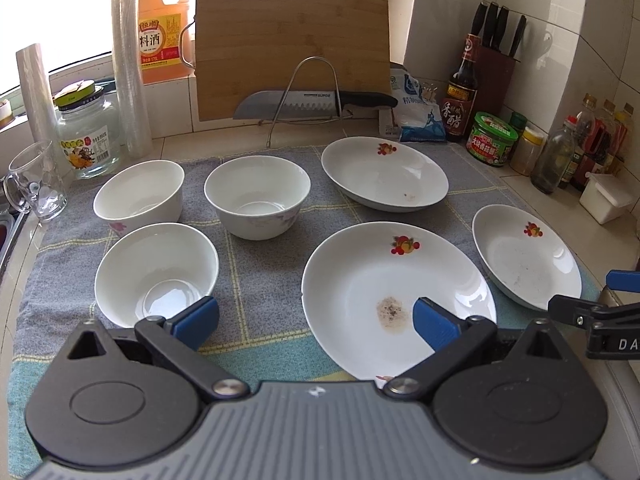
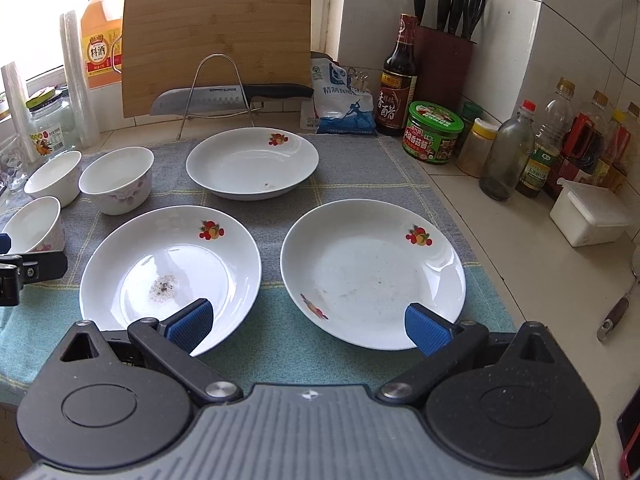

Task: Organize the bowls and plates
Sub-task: 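Move the left tool to the stained white plate's rim and close it, then lift the stained plate with the left tool and carry it toward the green jar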

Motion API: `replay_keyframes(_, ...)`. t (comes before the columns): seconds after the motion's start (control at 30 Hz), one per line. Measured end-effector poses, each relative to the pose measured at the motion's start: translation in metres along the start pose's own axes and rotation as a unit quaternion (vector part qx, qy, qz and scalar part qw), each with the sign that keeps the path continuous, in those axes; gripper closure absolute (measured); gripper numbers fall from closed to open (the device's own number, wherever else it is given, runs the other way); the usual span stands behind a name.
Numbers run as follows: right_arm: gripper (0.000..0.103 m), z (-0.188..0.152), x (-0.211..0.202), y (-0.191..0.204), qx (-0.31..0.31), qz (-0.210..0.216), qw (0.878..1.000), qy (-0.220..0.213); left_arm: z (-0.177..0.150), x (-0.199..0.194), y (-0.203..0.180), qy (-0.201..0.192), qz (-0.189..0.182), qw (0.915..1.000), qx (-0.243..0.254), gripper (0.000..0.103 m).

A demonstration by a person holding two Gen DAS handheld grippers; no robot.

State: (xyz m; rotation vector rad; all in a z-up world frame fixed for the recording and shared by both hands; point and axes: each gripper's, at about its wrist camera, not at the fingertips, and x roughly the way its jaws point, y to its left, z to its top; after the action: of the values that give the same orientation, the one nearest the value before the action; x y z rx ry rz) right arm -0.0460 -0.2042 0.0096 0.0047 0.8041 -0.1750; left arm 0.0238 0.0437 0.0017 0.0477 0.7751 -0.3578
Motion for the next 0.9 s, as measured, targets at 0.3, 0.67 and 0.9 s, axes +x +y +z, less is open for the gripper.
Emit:
replay_keyframes(0.3, 0.0, -0.028, 0.035, -0.045, -0.013, 0.01, 1.0, 0.007, 0.006, 0.012, -0.018, 0.014, 0.001, 0.9998, -0.012, 0.001)
replay_keyframes(0.67, 0.0, -0.044, 0.065, -0.082, -0.004, 0.041, 0.999, 0.003, 0.031, 0.034, -0.073, -0.003, -0.026, 0.9982, 0.054, 0.001)
replay_keyframes(0.9, 0.0, -0.042, 0.085, -0.094, -0.004, 0.063, 0.998, -0.005, 0.049, 0.057, -0.119, 0.012, -0.031, 0.9914, 0.126, 0.001)
